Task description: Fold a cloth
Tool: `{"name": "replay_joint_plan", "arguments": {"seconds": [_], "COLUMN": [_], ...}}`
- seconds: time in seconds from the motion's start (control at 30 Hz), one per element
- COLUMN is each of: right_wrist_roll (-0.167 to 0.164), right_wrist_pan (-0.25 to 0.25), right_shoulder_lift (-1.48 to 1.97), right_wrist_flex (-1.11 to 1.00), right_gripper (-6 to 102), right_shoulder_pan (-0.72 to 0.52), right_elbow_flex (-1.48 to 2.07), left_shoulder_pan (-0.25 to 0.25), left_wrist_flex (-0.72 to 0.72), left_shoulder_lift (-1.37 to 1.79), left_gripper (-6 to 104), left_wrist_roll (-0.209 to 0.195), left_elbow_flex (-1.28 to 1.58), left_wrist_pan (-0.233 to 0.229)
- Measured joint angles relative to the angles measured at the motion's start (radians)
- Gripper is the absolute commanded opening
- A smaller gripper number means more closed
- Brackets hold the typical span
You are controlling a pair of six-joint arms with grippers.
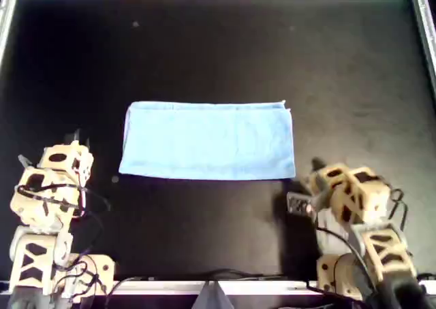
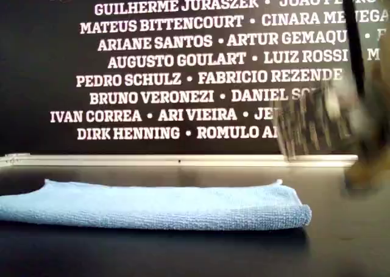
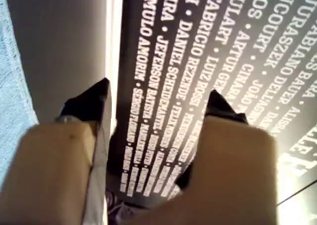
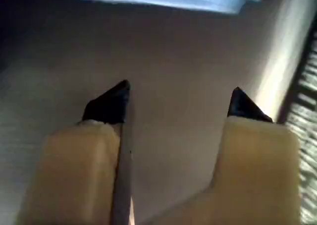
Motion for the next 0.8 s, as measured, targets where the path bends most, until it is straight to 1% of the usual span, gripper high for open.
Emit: {"name": "replay_joint_plan", "arguments": {"seconds": [0.1, 0.2, 0.27, 0.37, 0.43, 0.47, 0.53, 0.6, 0.67, 0.7, 0.73, 0.8], "right_wrist_roll": [-0.021, -0.026, -0.028, -0.018, -0.020, -0.026, -0.026, -0.018, -0.018, -0.025, -0.021, -0.026], "right_wrist_pan": [0.000, 0.000, 0.000, 0.000, 0.000, 0.000, -0.002, 0.000, 0.000, -0.002, -0.002, -0.012], "right_shoulder_lift": [-0.247, -0.469, -0.558, -0.597, -0.606, -0.611, -0.617, -0.627, -0.649, -0.663, -0.676, -0.698], "right_wrist_flex": [0.000, 0.008, 0.057, 0.104, 0.112, 0.115, 0.117, 0.117, 0.117, 0.117, 0.117, 0.117], "right_gripper": [79, 80, 83, 89, 91, 92, 92, 92, 92, 92, 92, 92], "right_shoulder_pan": [0.000, 0.014, 0.037, 0.078, 0.120, 0.133, 0.133, 0.130, 0.141, 0.144, 0.144, 0.137], "right_elbow_flex": [-0.124, -0.259, -0.341, -0.397, -0.420, -0.428, -0.437, -0.440, -0.442, -0.442, -0.443, -0.465], "left_shoulder_pan": [0.000, 0.000, 0.000, 0.000, 0.000, 0.000, 0.000, 0.000, 0.000, 0.000, 0.000, 0.000], "left_wrist_flex": [0.000, 0.000, 0.000, 0.000, 0.000, 0.000, 0.000, 0.000, 0.000, 0.000, 0.000, 0.000], "left_shoulder_lift": [0.000, 0.000, 0.000, 0.000, 0.000, 0.000, 0.000, 0.000, 0.000, 0.000, 0.000, 0.000], "left_gripper": [67, 67, 67, 67, 67, 67, 67, 67, 67, 67, 67, 67], "left_wrist_roll": [0.000, 0.000, 0.000, 0.000, 0.005, 0.006, 0.009, 0.009, 0.009, 0.009, 0.009, 0.009], "left_elbow_flex": [0.000, 0.000, 0.000, 0.000, 0.000, 0.000, 0.000, 0.000, 0.000, 0.000, 0.000, 0.000], "left_wrist_pan": [0.000, 0.000, 0.000, 0.000, 0.000, 0.000, -0.002, -0.003, -0.003, -0.003, -0.003, -0.003]}}
